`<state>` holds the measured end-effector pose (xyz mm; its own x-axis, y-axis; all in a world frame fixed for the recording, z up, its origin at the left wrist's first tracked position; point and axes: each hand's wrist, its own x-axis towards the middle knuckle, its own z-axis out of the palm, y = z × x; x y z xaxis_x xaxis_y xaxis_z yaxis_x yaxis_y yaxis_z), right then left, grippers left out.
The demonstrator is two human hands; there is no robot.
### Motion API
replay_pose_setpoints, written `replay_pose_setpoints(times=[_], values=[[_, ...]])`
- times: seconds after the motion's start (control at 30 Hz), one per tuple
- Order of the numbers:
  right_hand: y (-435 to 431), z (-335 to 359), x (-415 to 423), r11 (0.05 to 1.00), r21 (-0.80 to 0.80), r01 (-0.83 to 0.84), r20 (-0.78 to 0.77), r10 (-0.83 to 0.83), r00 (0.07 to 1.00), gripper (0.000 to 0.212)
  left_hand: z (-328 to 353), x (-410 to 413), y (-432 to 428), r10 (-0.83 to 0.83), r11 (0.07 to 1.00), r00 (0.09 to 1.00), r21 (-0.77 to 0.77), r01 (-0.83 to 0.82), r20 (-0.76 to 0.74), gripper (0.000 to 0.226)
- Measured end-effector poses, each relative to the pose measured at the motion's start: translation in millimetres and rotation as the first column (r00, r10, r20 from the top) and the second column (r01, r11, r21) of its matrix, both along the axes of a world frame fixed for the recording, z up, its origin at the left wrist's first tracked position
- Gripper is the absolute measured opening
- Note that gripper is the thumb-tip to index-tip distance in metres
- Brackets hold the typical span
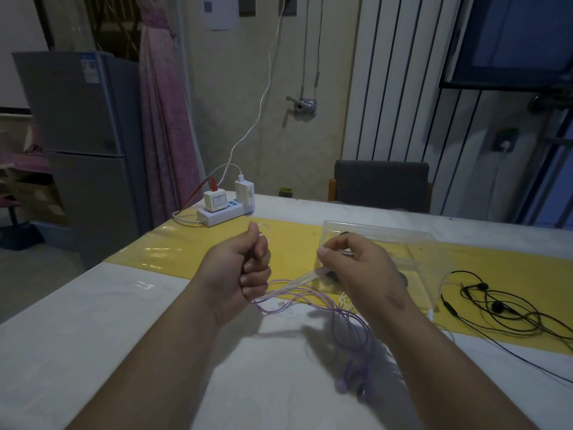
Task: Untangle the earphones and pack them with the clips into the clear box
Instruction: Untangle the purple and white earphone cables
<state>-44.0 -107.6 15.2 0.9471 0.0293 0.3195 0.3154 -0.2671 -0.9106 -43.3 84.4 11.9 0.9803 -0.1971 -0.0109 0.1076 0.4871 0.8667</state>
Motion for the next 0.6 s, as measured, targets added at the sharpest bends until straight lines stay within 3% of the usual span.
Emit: replay_pose_setpoints(times=[0.17,0.33,0.6], values=[[0.3,-2.4,1.3,0.995,0.015,-0.094,0.014,0.093,0.996,0.018,-0.9,-7.1,-11.5,-0.133,0.978,0.989,0.169,0.12,0.07,0.042],[3.9,-7.2,1.6,0.983,-0.01,-0.181,0.02,0.181,0.983,0.017,-4.3,-7.3,-11.8,-0.243,0.959,0.967,0.17,0.227,0.075,0.046],[7.8,-5.9,-3.7,0.986,-0.025,-0.163,0.071,0.164,0.984,0.007,-7.3,-7.3,-11.3,-0.313,0.936,0.946,0.198,0.292,0.082,0.049]])
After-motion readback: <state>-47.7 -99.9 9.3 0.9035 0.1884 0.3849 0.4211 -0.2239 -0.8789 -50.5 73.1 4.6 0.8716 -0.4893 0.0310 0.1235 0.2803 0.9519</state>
